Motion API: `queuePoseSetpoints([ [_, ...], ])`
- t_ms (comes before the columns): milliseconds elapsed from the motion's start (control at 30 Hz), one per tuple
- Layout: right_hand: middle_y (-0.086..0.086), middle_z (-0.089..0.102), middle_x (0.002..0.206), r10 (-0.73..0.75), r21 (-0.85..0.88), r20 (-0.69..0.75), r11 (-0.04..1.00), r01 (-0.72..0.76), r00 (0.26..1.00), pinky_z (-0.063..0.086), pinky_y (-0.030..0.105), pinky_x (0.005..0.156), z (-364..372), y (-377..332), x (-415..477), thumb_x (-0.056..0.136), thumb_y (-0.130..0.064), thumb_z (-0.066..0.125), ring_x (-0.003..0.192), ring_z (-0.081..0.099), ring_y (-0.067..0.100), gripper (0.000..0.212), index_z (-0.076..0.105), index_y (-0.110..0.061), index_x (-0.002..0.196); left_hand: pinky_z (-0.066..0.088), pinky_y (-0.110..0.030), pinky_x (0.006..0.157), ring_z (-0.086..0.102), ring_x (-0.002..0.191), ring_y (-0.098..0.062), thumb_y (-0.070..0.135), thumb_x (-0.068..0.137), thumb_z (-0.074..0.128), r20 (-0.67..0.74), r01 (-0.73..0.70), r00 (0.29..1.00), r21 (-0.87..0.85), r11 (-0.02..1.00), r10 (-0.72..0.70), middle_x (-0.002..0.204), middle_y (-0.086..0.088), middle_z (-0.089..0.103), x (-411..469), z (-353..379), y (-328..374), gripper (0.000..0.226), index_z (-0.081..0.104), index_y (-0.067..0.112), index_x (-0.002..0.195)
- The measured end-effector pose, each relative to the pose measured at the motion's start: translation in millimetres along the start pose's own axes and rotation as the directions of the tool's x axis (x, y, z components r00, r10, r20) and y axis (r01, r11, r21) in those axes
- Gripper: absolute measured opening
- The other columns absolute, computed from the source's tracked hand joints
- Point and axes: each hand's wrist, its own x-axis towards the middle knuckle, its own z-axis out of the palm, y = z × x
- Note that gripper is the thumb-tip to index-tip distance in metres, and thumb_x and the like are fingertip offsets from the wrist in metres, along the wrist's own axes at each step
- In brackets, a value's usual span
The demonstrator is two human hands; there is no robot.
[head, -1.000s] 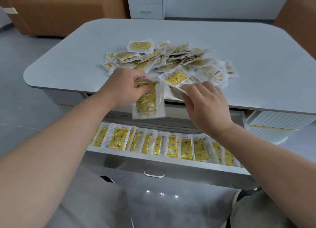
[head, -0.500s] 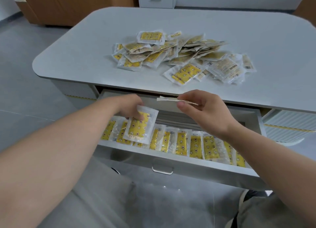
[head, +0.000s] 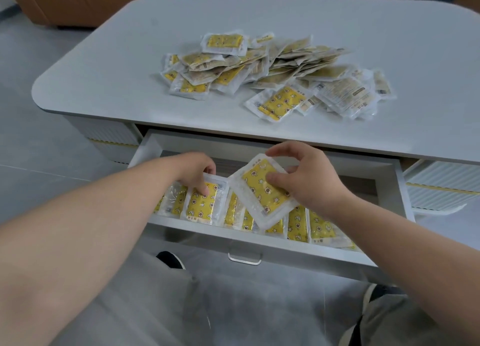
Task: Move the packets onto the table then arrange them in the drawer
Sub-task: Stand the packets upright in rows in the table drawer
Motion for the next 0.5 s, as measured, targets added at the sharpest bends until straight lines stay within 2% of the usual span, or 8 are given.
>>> queuePoseSetpoints([
  [67,-0.005,0.061,0.131,0.058,0.015,0.03,0.998,-0.058,0.998,0.065,0.042,0.07,3.8,4.9,3.1,0.083,-0.003,0.081,0.082,0.076,0.021,0.053,0.063,-0.031,0.124,0.044,-0.025,0.064,0.059,0.088,-0.011,0.032,0.074,0.087,-0.013,0.005,1.0,0.048,0.999,-0.004,0.093,0.016,0.057,2.6,5.4,0.1,0.034,0.061,0.029,0.095],
  [167,0.002,0.067,0.123,0.139,0.093,0.061,0.985,-0.144,0.988,0.064,0.046,0.075,7.9,11.9,8.1,0.082,0.001,0.08,0.086,0.076,0.026,0.066,0.056,-0.03,0.134,0.047,-0.027,0.069,0.058,0.09,-0.011,0.035,0.072,0.088,-0.025,0.001,1.0,0.085,0.996,0.001,0.104,0.012,0.059,3.5,10.6,0.3,0.043,0.059,0.03,0.102],
  [267,0.006,0.071,0.107,0.193,0.139,0.073,0.97,-0.202,0.979,0.064,0.048,0.075,12.2,16.0,9.1,0.082,0.007,0.077,0.08,0.077,0.027,0.07,0.051,-0.029,0.136,0.049,-0.032,0.078,0.055,0.099,-0.015,0.04,0.069,0.089,-0.04,-0.003,0.999,0.148,0.989,0.009,0.113,0.009,0.056,0.9,7.7,3.5,0.058,0.054,0.03,0.114],
  [367,0.007,0.066,0.111,0.234,0.055,0.06,0.97,-0.237,0.97,0.064,0.046,0.078,19.3,21.0,13.2,0.082,0.008,0.076,0.083,0.076,0.029,0.073,0.051,-0.031,0.139,0.051,-0.036,0.089,0.055,0.106,-0.02,0.049,0.069,0.087,-0.036,0.009,0.999,0.195,0.981,-0.002,0.122,0.004,0.055,-4.3,-1.4,7.6,0.073,0.052,0.026,0.129],
  [500,0.009,0.069,0.111,0.279,-0.021,0.075,0.96,-0.278,0.957,0.064,0.047,0.077,32.8,29.2,25.4,0.083,0.008,0.074,0.089,0.075,0.027,0.064,0.056,-0.029,0.133,0.049,-0.033,0.09,0.055,0.102,-0.019,0.044,0.078,0.082,0.005,0.019,1.0,0.18,0.984,-0.02,0.127,0.0,0.059,-18.0,-24.5,13.8,0.068,0.053,0.019,0.134],
])
